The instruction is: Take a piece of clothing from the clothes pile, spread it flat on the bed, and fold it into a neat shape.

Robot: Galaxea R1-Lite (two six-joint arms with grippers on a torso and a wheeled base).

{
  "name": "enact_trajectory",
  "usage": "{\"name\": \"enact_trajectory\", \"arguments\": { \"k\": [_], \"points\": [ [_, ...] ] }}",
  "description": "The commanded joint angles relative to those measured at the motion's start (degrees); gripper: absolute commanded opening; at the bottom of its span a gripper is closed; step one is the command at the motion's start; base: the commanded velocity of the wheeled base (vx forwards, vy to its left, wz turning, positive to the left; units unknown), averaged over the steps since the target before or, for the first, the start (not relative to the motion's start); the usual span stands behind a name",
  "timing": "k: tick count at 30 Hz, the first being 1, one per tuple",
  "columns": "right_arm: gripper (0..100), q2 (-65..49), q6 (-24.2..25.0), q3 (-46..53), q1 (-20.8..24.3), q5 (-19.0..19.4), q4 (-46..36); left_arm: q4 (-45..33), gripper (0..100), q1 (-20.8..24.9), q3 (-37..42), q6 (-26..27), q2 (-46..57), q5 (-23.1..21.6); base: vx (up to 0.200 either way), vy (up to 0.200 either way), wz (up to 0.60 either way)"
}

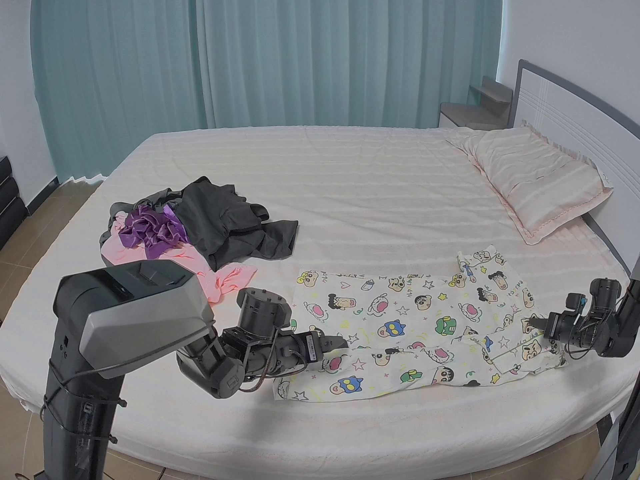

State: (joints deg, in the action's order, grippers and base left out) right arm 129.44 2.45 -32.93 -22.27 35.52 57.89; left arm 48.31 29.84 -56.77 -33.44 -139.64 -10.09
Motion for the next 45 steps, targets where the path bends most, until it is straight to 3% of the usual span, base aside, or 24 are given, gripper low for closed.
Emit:
{"name": "enact_trajectory", "arguments": {
  "k": [1,13,14,27,32,39,45],
  "points": [
    [0,0.02,-0.08,0.23,0.04,-0.02,0.03,1.43,100,2.15,-1.50,0.13,-1.86,0.16,0.000,0.000,0.00],
    [0,0.55,-0.08,0.50,0.04,-0.02,1.70,-5.33,100,2.94,-6.95,0.22,-3.53,3.41,0.000,0.000,0.00],
    [0,0.46,-0.08,0.50,0.04,-0.02,1.70,-5.77,0,2.94,-7.12,0.22,-3.62,3.41,0.000,0.000,0.00],
    [0,0.64,0.01,0.14,-0.05,-0.02,1.70,-8.85,0,2.41,-6.69,0.48,-3.35,5.17,0.000,0.000,0.00],
    [0,0.64,0.01,-0.56,-0.05,-0.19,1.70,-8.58,0,1.18,-6.42,1.45,-3.35,8.86,0.000,0.000,0.00],
    [0,2.75,-0.08,-2.49,0.56,-3.00,1.70,-8.06,0,-0.66,-6.33,1.01,-3.00,11.85,0.000,0.000,0.00],
    [0,3.28,-0.08,-3.28,1.53,-3.36,1.35,-8.15,0,-1.54,-5.63,0.13,-2.12,11.85,0.000,0.000,0.00]
  ]
}}
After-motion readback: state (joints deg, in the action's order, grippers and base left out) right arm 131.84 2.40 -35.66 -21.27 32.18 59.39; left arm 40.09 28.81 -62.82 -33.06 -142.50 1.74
